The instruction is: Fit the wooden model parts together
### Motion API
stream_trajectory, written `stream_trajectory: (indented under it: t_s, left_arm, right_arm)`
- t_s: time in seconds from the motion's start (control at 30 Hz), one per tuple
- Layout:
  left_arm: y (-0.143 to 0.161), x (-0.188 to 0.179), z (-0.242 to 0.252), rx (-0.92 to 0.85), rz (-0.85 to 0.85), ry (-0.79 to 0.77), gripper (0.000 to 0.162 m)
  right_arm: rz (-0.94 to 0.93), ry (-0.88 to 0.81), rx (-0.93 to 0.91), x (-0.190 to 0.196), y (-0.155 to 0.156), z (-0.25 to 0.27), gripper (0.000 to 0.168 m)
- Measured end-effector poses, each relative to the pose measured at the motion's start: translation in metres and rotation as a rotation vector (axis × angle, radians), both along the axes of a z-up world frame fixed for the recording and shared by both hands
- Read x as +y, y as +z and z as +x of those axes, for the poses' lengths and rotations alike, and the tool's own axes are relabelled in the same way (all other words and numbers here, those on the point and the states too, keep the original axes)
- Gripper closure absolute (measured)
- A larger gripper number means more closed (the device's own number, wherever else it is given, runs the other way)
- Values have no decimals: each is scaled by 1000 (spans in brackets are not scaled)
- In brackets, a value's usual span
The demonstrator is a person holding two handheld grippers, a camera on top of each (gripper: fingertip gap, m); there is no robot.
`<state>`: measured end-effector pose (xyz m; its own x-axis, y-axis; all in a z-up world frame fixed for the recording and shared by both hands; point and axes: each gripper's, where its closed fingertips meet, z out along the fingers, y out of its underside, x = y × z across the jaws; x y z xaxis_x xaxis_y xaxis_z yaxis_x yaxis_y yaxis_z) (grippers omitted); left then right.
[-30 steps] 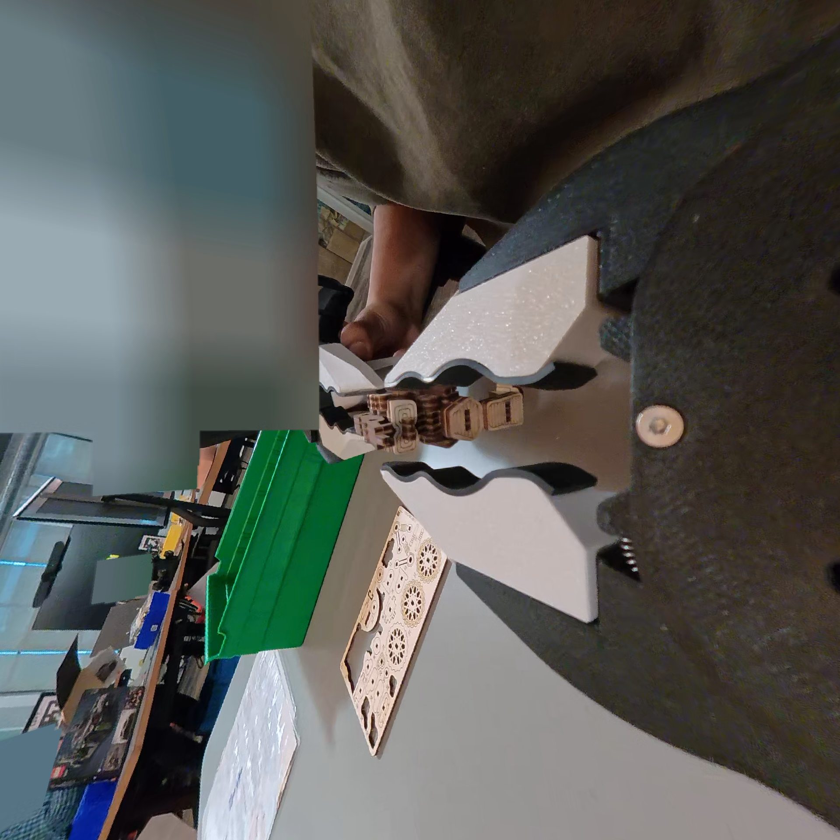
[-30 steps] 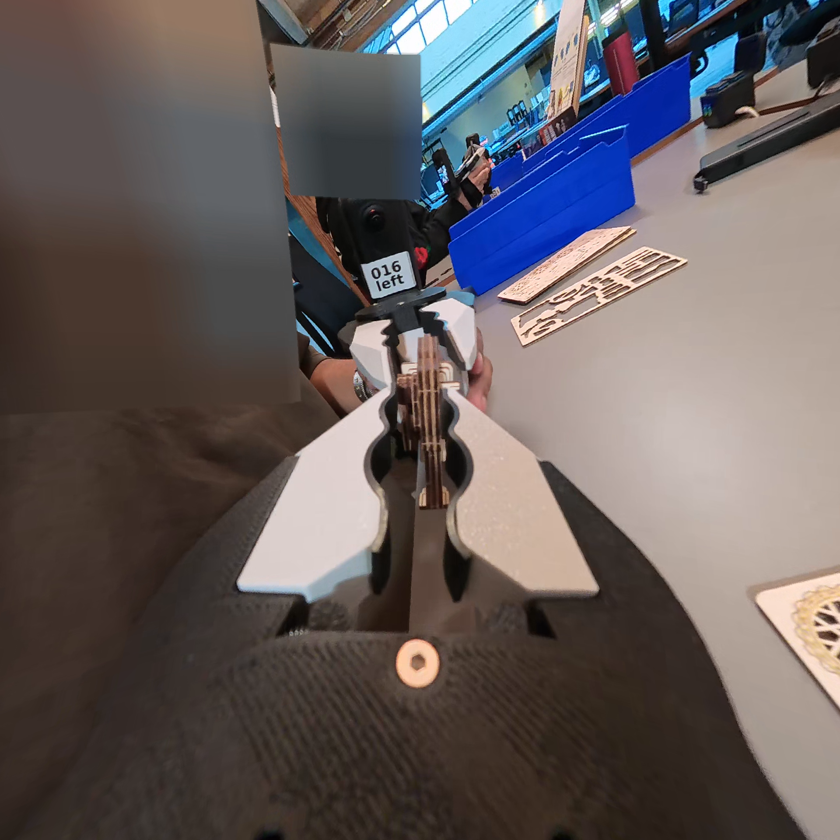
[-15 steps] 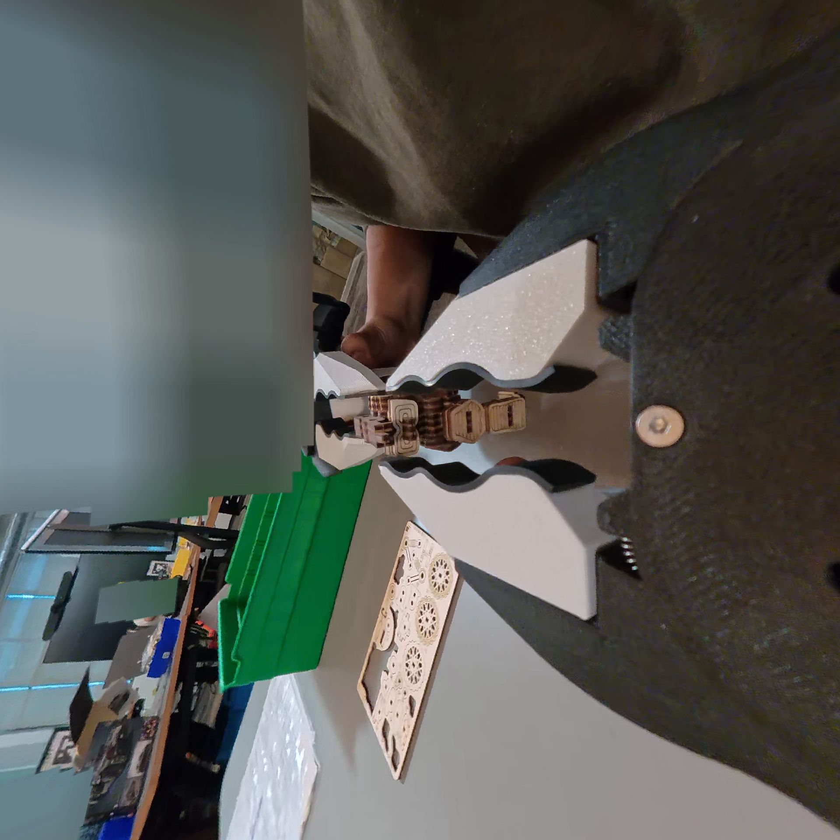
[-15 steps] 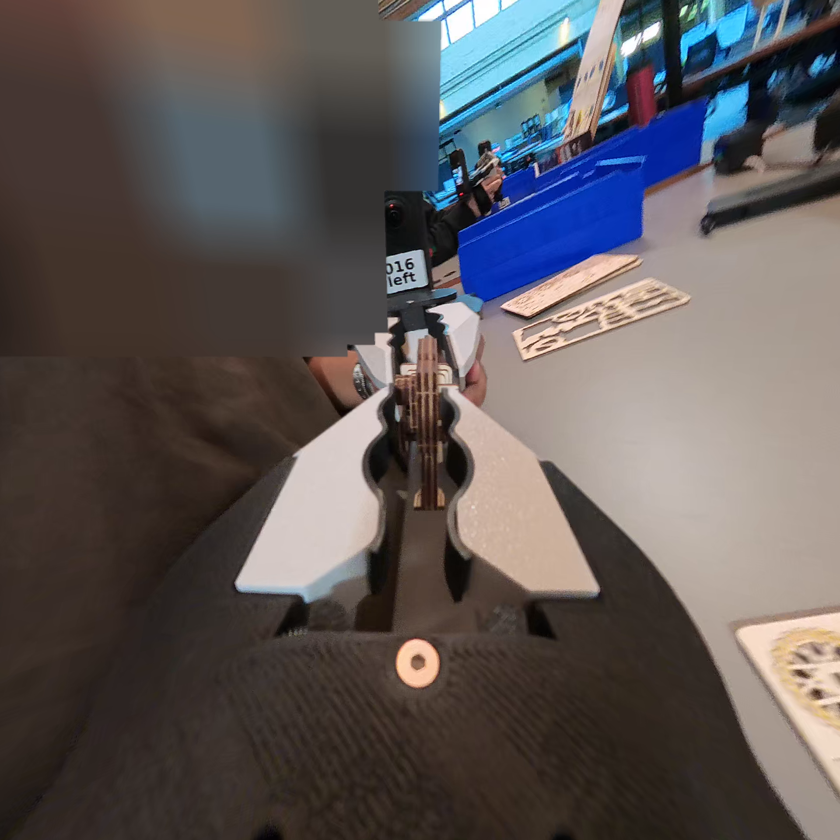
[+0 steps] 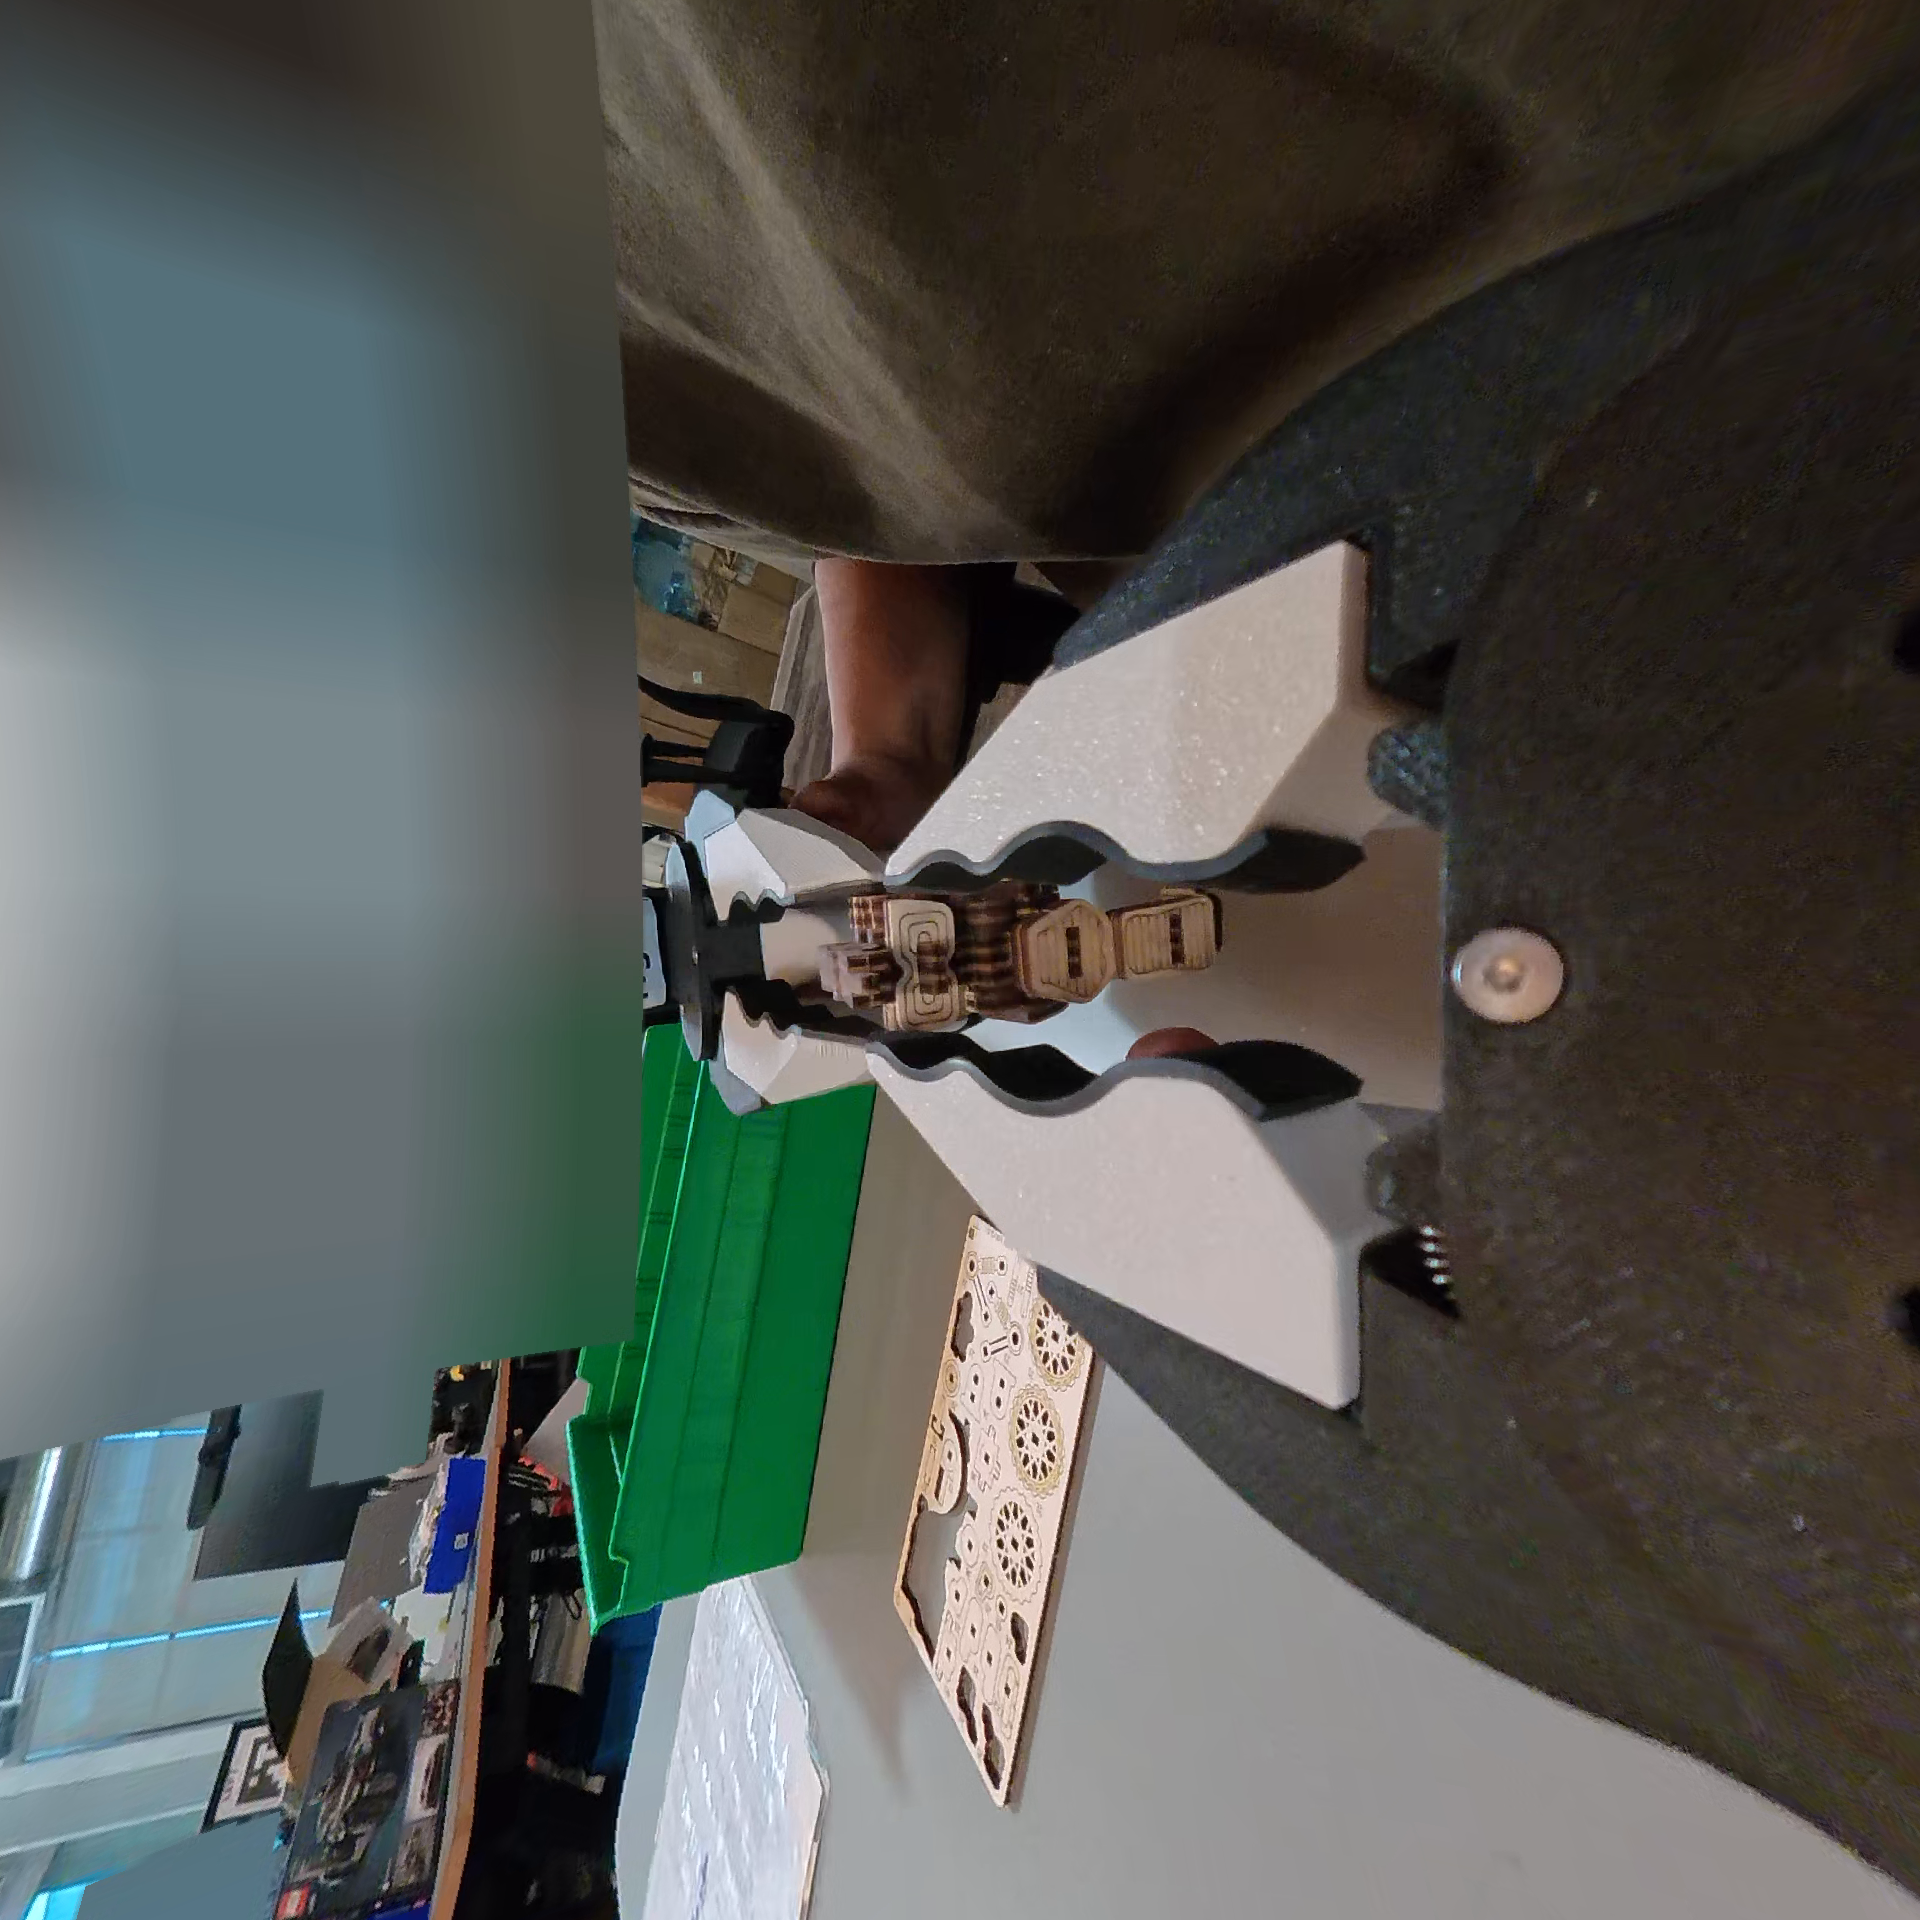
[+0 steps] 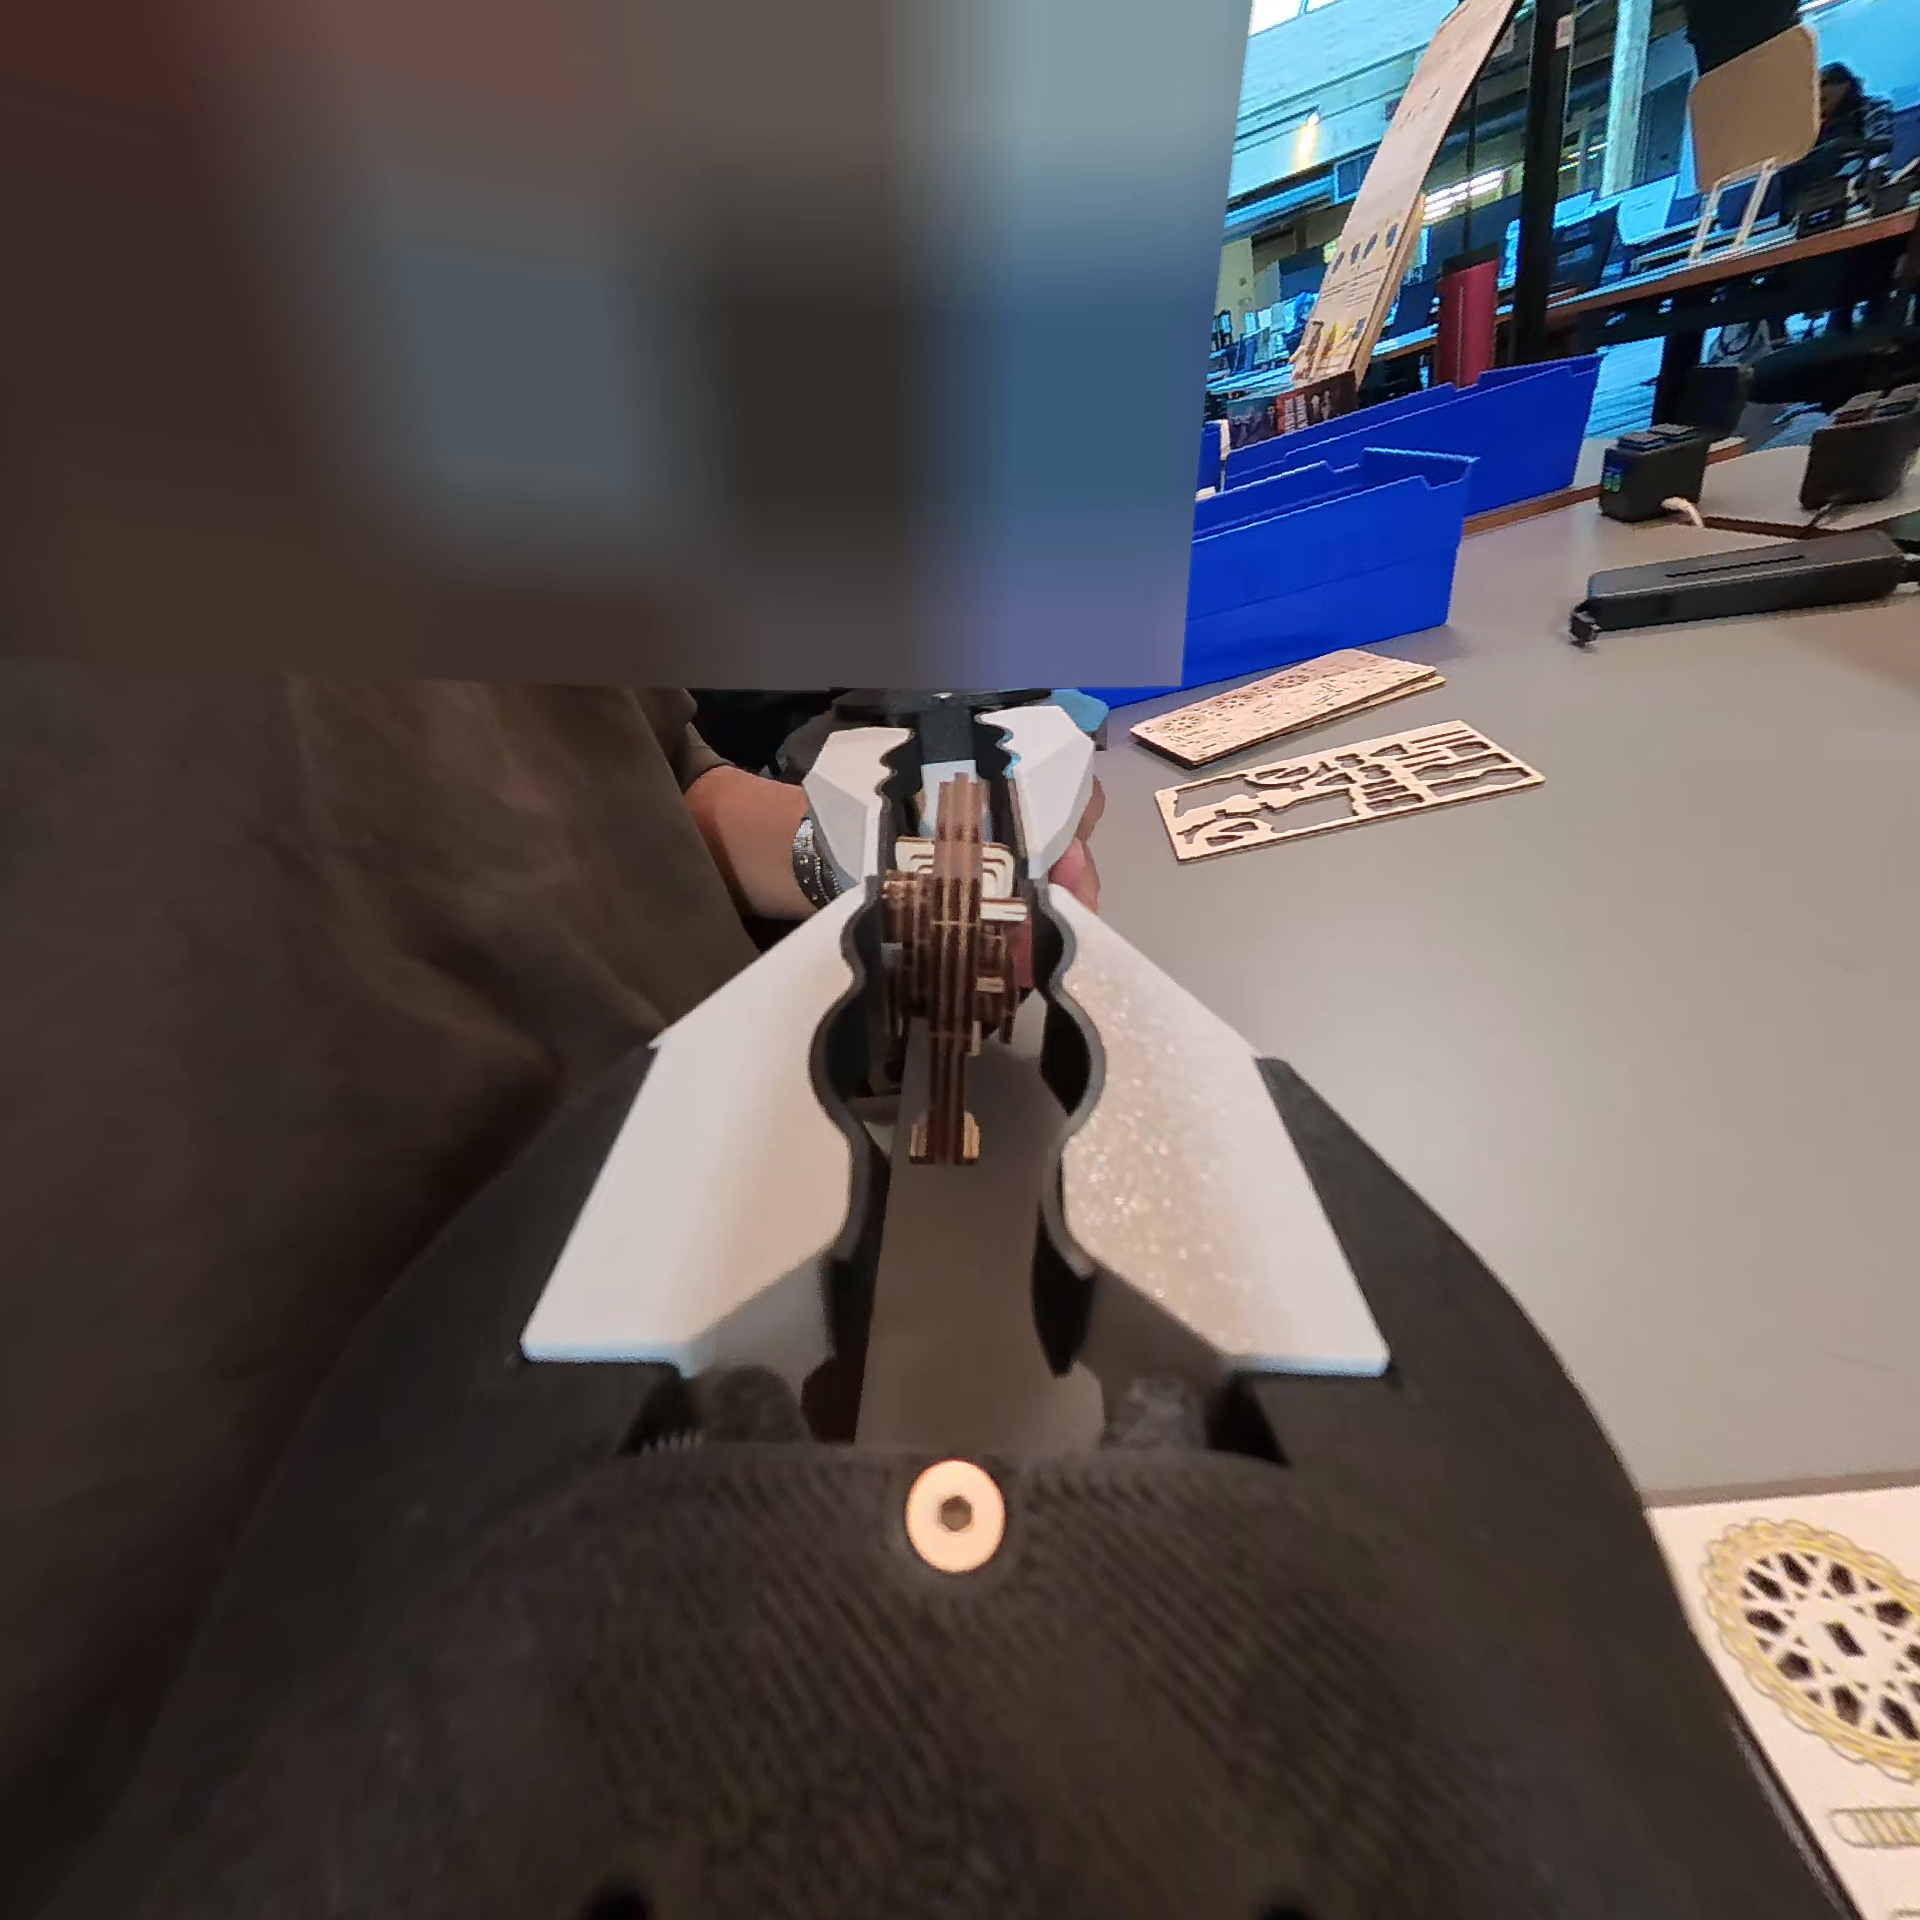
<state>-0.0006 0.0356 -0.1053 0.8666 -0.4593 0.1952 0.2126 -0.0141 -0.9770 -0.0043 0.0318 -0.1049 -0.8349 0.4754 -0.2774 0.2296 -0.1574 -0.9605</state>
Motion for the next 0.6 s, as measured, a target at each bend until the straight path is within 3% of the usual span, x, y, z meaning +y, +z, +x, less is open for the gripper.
stream_trajectory:
  t_s: [0.17, 0.6]
  left_arm:
    - [2, -1, 2, -6, 7, -14, 138]
    - [4, -2, 4, -23, 13, -24, 138]
  right_arm:
    - [-17, 13, -9, 0, 0, 0, 136]
    - [-65, 62, -36, -3, 3, 4, 141]
